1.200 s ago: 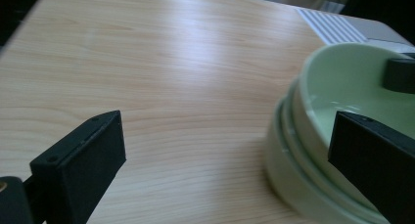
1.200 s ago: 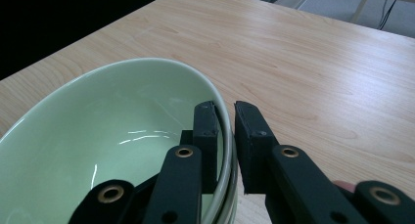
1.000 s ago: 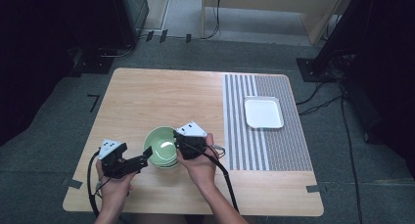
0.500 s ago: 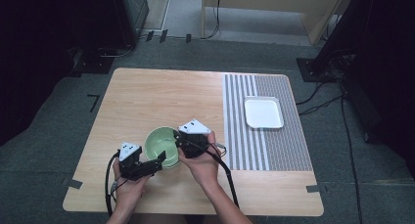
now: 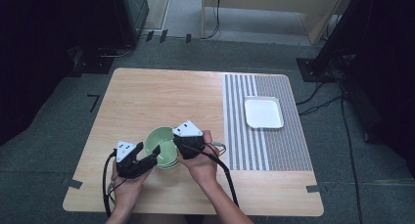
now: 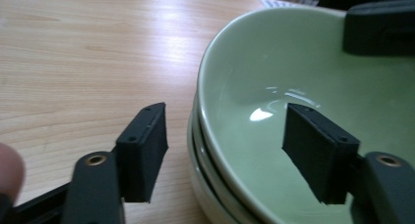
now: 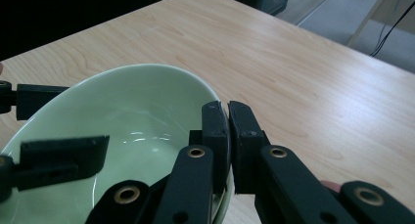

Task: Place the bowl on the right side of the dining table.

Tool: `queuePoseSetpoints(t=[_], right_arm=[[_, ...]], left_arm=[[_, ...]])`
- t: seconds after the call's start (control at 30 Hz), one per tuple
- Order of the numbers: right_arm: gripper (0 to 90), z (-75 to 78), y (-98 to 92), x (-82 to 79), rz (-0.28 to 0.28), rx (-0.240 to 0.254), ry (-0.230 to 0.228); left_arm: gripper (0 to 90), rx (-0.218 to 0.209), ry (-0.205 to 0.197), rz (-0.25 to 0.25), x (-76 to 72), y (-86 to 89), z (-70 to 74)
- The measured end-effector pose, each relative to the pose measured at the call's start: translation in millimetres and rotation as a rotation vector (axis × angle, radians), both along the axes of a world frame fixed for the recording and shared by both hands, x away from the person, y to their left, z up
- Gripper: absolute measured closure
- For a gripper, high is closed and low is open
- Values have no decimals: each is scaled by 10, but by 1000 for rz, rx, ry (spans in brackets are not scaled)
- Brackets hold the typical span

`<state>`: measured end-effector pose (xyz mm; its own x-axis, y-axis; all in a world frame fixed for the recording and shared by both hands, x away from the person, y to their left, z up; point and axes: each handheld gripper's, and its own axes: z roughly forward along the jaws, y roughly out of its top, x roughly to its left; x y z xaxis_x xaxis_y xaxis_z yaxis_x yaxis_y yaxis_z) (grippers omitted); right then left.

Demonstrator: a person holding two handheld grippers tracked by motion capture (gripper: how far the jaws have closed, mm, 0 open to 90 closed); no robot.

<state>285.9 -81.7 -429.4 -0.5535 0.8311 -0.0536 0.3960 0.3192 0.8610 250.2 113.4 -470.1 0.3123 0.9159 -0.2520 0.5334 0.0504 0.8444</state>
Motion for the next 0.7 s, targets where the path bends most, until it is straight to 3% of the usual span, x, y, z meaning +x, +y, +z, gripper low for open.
queuePoseSetpoints(t=[0.03,0.07,0.1,0.13,0.23,0.33,0.43,0.47,0.5,0.53,0.63,0.7], right_arm=[[878,2,6,-7,3,-5,-16],[880,14,28,-55,6,-21,-71],[880,14,28,-55,6,-21,-71],[882,42,45,-97,16,-39,-137],[885,67,48,-114,22,-28,-160],[890,71,27,-97,31,-25,-149],[890,65,3,-87,39,-28,-140],[890,68,-4,-78,40,-28,-127],[890,70,-8,-71,40,-26,-120],[890,70,-8,-71,40,-26,-120],[885,70,-42,-39,25,0,-51],[823,60,-61,0,23,8,-5]], left_arm=[[336,-9,7,-6,13,9,13],[356,-12,11,-10,33,18,22],[356,-11,17,-11,48,22,29],[371,-7,22,-7,78,31,41],[425,-17,49,-21,168,35,56],[506,12,60,-44,219,-29,62],[601,41,59,-22,234,-52,77],[694,80,50,-7,235,-47,77],[744,80,50,-7,235,-47,77],[744,87,41,0,231,-42,76],[780,110,11,-11,214,-37,90],[795,131,-6,-22,197,-45,102]])
